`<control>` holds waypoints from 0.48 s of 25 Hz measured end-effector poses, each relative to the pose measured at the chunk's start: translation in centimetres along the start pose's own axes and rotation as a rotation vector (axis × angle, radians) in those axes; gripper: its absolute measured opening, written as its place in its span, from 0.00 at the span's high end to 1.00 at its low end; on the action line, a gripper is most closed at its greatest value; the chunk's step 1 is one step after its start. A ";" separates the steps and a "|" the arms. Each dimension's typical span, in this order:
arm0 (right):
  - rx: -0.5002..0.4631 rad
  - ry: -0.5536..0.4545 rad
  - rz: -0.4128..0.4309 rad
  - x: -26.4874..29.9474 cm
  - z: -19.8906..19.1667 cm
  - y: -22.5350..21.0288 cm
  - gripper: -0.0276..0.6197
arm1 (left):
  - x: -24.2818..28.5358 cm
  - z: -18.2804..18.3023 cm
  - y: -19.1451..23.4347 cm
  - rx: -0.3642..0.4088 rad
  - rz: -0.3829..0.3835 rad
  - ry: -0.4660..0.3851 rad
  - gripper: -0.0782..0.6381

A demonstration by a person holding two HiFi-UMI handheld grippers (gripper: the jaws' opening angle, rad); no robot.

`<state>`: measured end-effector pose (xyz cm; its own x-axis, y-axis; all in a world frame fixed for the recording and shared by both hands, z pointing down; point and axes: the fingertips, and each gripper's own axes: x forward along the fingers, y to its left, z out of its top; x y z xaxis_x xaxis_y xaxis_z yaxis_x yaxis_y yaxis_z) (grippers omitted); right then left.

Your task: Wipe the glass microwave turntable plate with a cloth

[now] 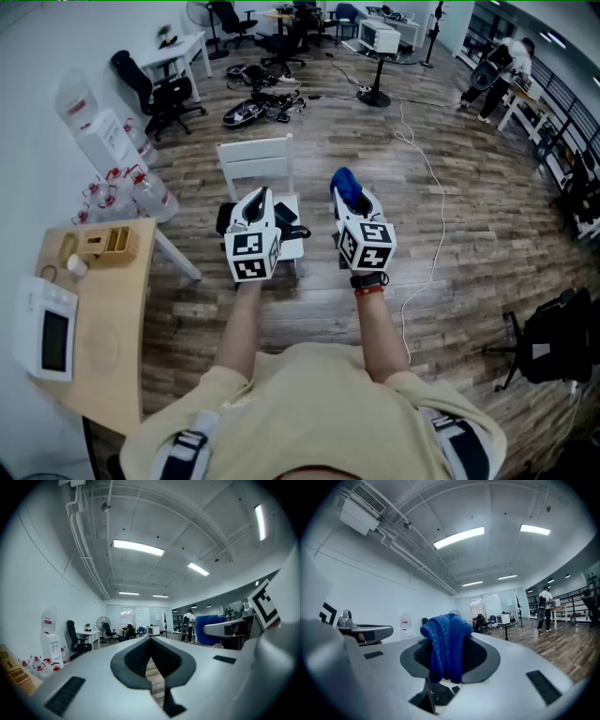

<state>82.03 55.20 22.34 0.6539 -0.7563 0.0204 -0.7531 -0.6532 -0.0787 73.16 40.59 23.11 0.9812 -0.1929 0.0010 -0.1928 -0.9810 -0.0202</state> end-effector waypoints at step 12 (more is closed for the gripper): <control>0.018 0.039 0.384 4.1 -2.1 11.6 0.76 | -8.7 -2.6 7.2 0.002 0.357 0.037 0.87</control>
<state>75.80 44.46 23.60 0.3214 -0.9467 0.0235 -0.9408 -0.3220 -0.1058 63.17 35.13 25.56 0.8510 -0.5243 0.0292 -0.5237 -0.8515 -0.0280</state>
